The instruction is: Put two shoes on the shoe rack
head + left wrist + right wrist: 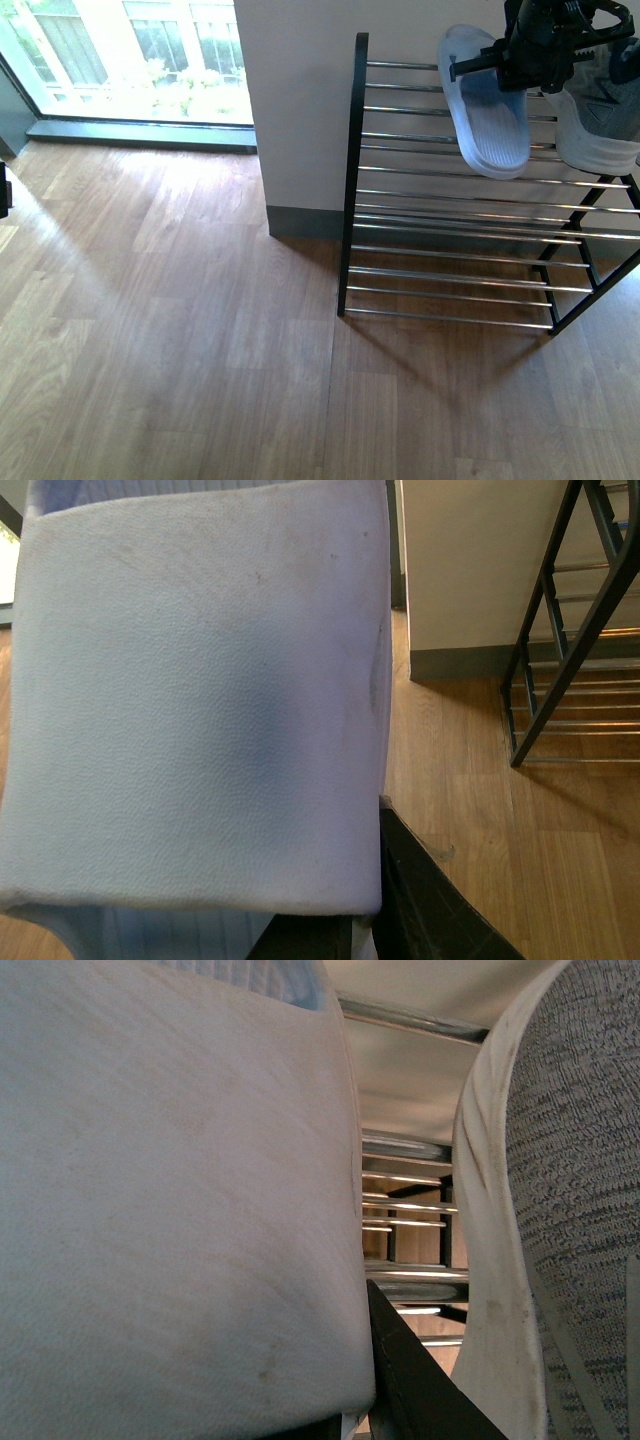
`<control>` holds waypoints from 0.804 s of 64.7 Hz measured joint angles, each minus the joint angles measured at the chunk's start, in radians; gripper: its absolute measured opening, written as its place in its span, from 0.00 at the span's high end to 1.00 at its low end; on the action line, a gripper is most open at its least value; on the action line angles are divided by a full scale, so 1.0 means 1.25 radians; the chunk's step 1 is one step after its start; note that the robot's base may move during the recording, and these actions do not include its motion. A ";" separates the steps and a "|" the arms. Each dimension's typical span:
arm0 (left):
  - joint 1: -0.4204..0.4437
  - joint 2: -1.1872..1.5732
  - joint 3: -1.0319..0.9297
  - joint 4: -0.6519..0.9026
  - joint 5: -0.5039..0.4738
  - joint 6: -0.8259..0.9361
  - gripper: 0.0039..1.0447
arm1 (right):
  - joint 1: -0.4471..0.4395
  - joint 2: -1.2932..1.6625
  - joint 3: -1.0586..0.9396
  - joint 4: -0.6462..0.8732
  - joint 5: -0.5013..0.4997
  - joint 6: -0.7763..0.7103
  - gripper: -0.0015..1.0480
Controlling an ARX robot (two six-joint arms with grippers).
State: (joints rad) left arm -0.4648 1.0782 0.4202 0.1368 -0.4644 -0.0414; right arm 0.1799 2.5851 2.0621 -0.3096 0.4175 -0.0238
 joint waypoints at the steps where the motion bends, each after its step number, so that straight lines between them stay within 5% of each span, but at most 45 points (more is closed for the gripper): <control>1: 0.000 0.000 0.000 0.000 0.000 0.000 0.98 | -0.001 0.002 0.003 -0.003 0.002 0.000 0.99; 22: 0.000 0.000 0.000 0.000 0.000 0.000 0.98 | -0.019 0.019 0.022 -0.015 0.027 0.001 0.98; 52: 0.000 0.000 0.000 0.000 0.000 0.000 0.98 | -0.013 -0.183 -0.233 0.188 -0.099 0.038 0.15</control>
State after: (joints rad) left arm -0.4648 1.0782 0.4202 0.1368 -0.4644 -0.0414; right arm 0.1642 2.3562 1.7714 -0.0750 0.2935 0.0242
